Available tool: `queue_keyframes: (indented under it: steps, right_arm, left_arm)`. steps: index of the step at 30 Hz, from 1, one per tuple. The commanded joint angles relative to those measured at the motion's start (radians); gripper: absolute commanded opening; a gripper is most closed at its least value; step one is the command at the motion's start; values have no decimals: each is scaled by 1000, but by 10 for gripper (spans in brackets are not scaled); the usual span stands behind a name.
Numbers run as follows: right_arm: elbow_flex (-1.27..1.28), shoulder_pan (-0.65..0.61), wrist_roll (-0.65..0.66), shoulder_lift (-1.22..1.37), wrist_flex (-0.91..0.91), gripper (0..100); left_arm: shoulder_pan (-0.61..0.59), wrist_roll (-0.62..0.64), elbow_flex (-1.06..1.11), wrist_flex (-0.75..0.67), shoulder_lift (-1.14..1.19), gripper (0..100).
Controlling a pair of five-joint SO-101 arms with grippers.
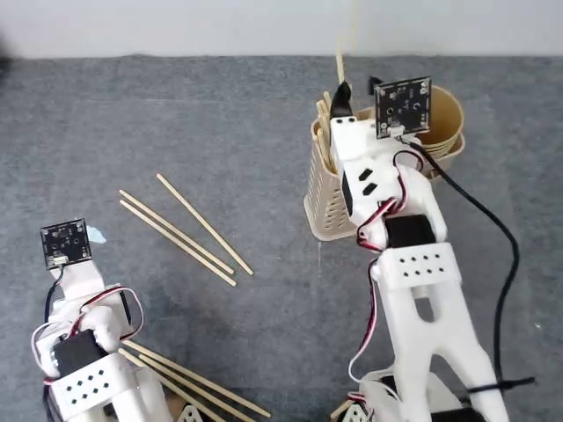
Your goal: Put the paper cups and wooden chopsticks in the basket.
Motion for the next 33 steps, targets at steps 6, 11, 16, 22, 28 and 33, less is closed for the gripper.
queue_keyframes:
  steps: [6,11,16,22,28,33]
  right_arm:
    - [-213,1,12,-182,446,119]
    - [-307,8,-64,-237,796,119]
    - [-336,8,-89,-315,1082,119]
    - [-288,94,-83,-444,1221,119]
    - [-103,260,-89,-567,1259,119]
    - [117,404,-83,-694,1274,119]
  left_arm:
    - [8,2,-5,-20,-12,13]
    - [8,2,-5,-20,-12,13]
    - [8,2,-5,-20,-12,13]
    - [8,2,-5,-20,-12,13]
    - [8,2,-5,-20,-12,13]
    - [8,2,-5,-20,-12,13]
